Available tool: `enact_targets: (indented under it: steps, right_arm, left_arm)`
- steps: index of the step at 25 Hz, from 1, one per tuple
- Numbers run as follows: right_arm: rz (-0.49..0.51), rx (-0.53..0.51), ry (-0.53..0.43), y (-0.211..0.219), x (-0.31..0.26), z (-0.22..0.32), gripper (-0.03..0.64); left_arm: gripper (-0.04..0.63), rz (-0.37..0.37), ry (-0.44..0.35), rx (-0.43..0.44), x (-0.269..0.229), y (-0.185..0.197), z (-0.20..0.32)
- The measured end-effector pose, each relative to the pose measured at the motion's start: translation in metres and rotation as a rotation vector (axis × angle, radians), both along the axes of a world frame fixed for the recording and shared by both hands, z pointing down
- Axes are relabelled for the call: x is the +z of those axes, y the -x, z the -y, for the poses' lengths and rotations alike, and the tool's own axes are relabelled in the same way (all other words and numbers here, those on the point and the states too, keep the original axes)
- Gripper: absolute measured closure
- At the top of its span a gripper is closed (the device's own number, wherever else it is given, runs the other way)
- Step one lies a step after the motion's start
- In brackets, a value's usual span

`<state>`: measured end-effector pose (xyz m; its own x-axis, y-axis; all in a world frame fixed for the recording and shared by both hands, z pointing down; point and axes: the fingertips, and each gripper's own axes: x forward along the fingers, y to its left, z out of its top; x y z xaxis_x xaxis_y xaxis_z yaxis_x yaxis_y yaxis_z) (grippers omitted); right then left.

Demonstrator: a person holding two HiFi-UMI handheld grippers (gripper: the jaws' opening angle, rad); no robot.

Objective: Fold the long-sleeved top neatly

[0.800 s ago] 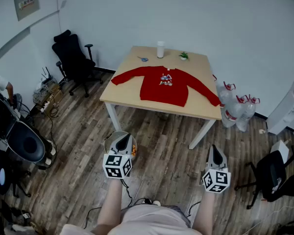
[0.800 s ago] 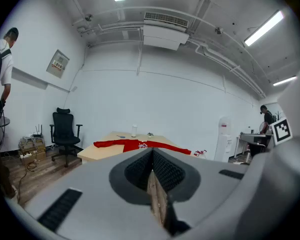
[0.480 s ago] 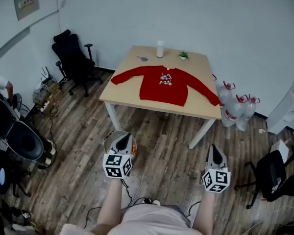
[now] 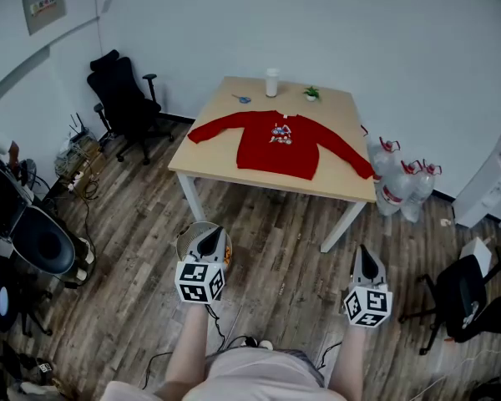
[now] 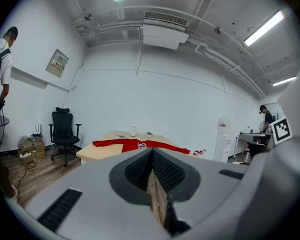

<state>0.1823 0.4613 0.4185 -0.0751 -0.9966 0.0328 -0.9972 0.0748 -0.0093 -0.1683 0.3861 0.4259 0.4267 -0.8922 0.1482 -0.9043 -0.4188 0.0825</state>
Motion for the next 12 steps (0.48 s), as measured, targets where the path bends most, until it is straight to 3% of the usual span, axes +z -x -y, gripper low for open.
enact_targets:
  steps: [12]
  right_arm:
    - [0.030,-0.018,0.000,0.0058,0.0038,-0.0009,0.609]
  left_arm:
    - [0.592,-0.005,0.007,0.002,0.0067,0.0021,-0.0027]
